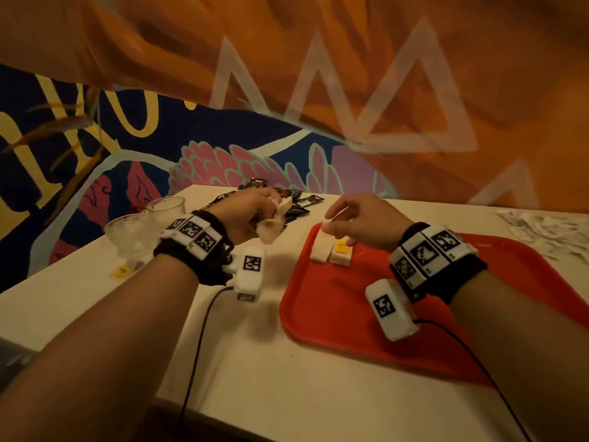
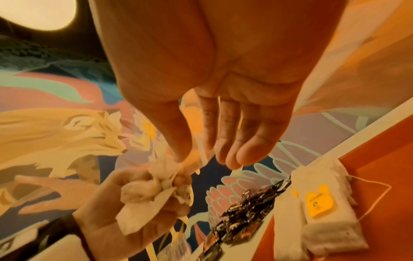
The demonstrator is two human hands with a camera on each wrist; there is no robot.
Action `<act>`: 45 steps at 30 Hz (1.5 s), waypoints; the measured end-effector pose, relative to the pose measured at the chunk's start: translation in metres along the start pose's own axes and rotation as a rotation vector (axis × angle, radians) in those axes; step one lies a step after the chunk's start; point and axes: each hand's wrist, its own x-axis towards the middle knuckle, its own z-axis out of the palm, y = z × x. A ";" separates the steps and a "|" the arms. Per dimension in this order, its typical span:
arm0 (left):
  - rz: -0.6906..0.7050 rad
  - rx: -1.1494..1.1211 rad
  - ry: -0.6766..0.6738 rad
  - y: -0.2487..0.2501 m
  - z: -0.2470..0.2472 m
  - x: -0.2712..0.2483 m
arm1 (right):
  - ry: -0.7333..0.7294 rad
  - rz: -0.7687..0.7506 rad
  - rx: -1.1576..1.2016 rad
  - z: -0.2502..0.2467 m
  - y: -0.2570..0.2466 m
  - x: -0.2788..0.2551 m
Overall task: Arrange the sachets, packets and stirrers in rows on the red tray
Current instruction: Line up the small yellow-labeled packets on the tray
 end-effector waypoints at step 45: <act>-0.141 -0.942 0.003 -0.022 0.101 0.034 | 0.242 -0.139 0.594 0.004 0.024 -0.003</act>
